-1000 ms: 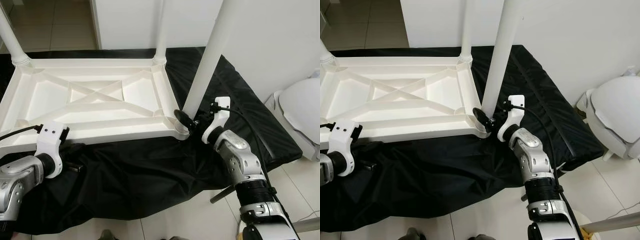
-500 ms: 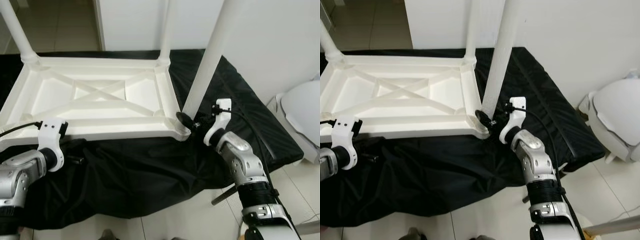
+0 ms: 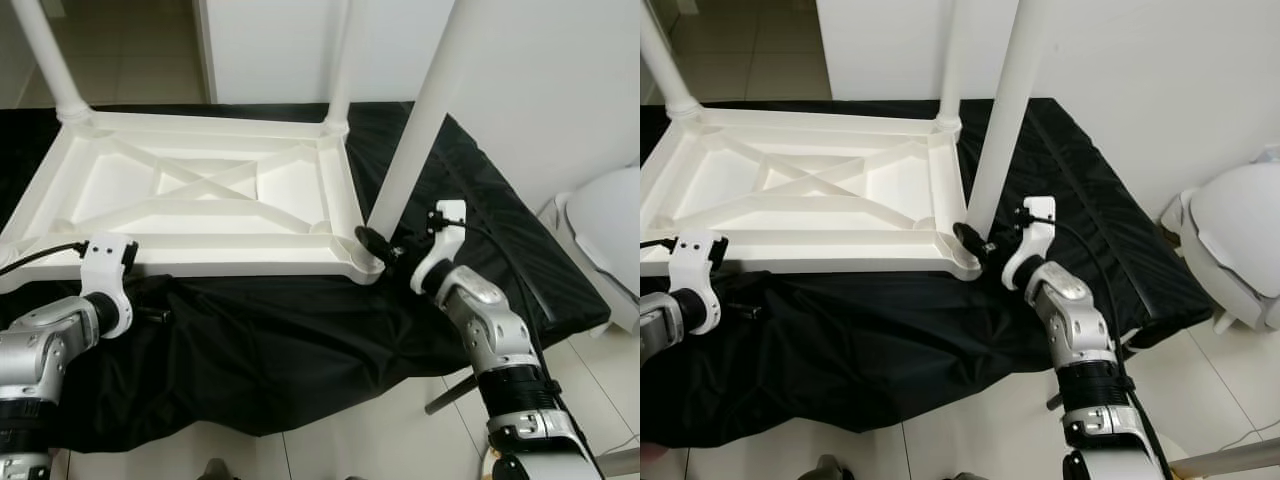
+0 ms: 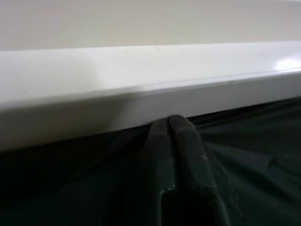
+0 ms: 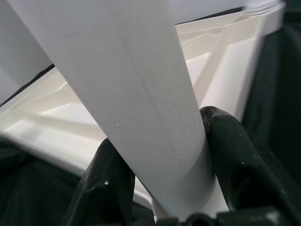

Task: Building children table

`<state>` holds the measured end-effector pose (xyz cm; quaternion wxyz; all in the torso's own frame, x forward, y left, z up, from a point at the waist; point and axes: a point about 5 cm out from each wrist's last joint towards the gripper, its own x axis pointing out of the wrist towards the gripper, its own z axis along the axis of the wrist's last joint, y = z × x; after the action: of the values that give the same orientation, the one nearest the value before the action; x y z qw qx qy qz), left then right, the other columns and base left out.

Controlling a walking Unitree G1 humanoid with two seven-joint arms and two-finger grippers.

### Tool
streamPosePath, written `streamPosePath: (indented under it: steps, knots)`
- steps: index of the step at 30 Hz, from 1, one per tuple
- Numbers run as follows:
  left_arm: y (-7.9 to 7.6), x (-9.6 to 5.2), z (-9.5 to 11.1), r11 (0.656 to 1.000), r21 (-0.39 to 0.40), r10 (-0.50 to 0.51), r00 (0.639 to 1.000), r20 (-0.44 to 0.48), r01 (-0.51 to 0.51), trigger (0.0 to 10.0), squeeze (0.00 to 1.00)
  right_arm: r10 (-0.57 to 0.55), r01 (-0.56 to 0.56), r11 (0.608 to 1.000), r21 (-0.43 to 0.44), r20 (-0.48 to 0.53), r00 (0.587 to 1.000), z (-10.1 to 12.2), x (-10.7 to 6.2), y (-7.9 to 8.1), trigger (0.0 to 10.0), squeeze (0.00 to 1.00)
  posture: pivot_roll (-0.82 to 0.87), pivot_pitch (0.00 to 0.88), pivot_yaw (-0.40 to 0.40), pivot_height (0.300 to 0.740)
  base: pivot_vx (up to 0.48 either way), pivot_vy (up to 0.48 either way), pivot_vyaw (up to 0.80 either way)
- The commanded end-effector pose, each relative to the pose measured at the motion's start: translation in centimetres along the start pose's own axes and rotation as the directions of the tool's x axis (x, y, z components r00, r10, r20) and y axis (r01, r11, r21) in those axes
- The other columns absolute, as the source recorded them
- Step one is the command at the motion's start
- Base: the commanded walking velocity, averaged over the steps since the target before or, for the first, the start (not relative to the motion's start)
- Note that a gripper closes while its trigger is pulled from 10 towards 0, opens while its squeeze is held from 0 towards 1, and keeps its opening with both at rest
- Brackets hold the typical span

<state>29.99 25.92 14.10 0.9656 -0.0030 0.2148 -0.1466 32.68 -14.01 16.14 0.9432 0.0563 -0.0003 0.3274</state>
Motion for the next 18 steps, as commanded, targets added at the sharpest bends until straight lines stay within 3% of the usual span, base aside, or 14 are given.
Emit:
streamPosePath:
  steps: [1,11,15,16,17,18]
  knots:
    - [2.1,-0.1,-1.2,0.974,0.003,0.228,0.972,-0.062,-0.228,10.0,0.00,0.096,-0.093,0.990,0.103,-0.021,0.995,-1.2,-0.4,1.0,0.0,0.00,-0.01,0.086,-0.068,0.740,0.000,0.000,0.00]
    - [2.6,0.8,0.0,0.963,0.002,0.270,0.963,-0.019,-0.270,10.0,0.00,0.245,-0.241,0.964,0.109,-0.028,0.969,-1.2,-0.7,3.3,0.0,0.00,-0.01,0.084,-0.071,0.740,0.000,0.000,0.00]
    - [2.0,2.0,1.0,0.967,0.013,0.254,0.967,0.009,-0.254,10.0,0.00,0.367,-0.360,0.924,0.132,-0.033,0.930,-1.4,-0.5,5.8,0.0,0.00,-0.02,0.084,-0.073,0.740,0.000,0.000,0.00]
    - [2.0,2.0,1.0,0.967,0.013,0.254,0.967,0.009,-0.254,10.0,0.00,0.367,-0.360,0.924,0.132,-0.033,0.930,-1.4,-0.5,5.8,0.0,0.00,-0.02,0.084,-0.073,0.740,0.000,0.000,0.00]
    - [1.6,2.8,1.6,0.970,0.026,0.240,0.971,0.022,-0.241,10.0,0.00,0.411,-0.401,0.905,0.143,-0.042,0.911,-1.6,-0.5,6.9,0.0,0.00,-0.02,0.085,-0.073,0.740,0.000,0.000,0.00]
    - [1.6,2.8,1.6,0.970,0.026,0.240,0.971,0.022,-0.241,10.0,0.00,0.411,-0.401,0.905,0.143,-0.042,0.911,-1.6,-0.5,6.9,0.0,0.00,-0.02,0.085,-0.073,0.740,0.000,0.000,0.00]
